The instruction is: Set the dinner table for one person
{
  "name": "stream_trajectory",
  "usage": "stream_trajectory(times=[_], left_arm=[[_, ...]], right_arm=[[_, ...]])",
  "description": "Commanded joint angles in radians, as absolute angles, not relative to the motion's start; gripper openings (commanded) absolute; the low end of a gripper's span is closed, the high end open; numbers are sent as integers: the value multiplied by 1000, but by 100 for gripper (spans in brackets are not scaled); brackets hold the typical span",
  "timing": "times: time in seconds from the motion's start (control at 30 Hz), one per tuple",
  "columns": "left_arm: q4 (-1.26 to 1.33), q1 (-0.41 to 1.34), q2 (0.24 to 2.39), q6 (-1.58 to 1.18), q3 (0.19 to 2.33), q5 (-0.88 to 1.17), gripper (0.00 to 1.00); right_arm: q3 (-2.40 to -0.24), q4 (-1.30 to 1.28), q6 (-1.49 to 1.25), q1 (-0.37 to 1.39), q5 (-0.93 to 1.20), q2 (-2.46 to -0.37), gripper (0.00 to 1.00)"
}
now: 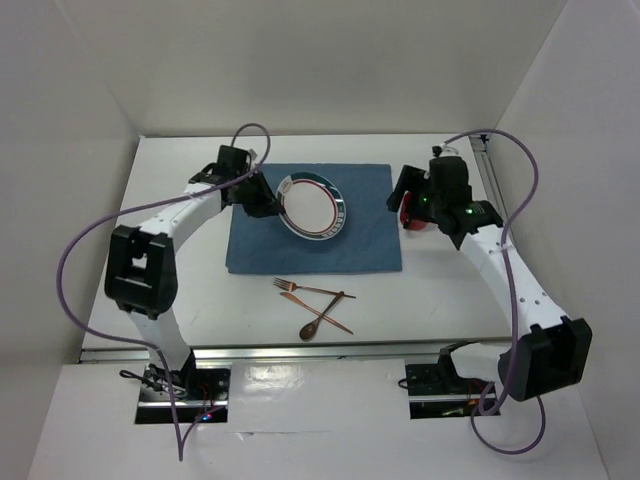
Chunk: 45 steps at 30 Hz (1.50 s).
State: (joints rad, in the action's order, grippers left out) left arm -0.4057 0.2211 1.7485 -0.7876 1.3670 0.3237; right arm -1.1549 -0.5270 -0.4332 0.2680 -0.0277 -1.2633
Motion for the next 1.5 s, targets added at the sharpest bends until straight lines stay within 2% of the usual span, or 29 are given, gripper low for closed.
stream_trajectory(times=[0.0,0.23,0.37,0.5,0.53,0.63,0.7,0.73,0.77,0.93,1.23,1.37,1.4,1.47], left_arm=[[-310,238,1827,-787,1472,408,0],[-320,249,2043,-784,1638,460,0],[-365,249,2123,-762,1649,462,0],[-480,258,2154,-712,1692,370,26],[-501,268,2154,-712,1704,341,43],[-548,278,2128,-692,1704,262,68],[-558,278,2085,-683,1680,233,80],[-572,278,2069,-683,1680,233,82],[-593,278,2040,-683,1680,221,88],[-666,287,1930,-638,1689,169,89],[-689,296,1726,-629,1643,178,86],[-698,296,1671,-629,1605,187,86],[-707,296,1671,-629,1594,187,85],[-716,305,1640,-620,1594,187,85]], right_arm=[[-1137,-598,-431,209,-38,-1201,85],[-1117,-638,-422,132,-29,-1164,85],[-1126,-647,-422,86,-40,-1192,86],[-1163,-647,-422,49,-29,-1284,86],[-1190,-647,-422,37,-41,-1339,86],[-1209,-649,-449,14,-67,-1425,86],[-1229,-620,-472,0,-80,-1460,84],[-1229,-611,-472,-17,-80,-1479,83],[-1238,-592,-485,-32,-80,-1515,82],[-1250,-528,-512,-66,-92,-1586,79],[-1295,-437,-531,-87,-29,-1733,67],[-1318,-437,-540,-87,-29,-1784,44],[-1318,-437,-540,-87,-29,-1784,26],[-1318,-437,-549,-87,-54,-1766,11]])
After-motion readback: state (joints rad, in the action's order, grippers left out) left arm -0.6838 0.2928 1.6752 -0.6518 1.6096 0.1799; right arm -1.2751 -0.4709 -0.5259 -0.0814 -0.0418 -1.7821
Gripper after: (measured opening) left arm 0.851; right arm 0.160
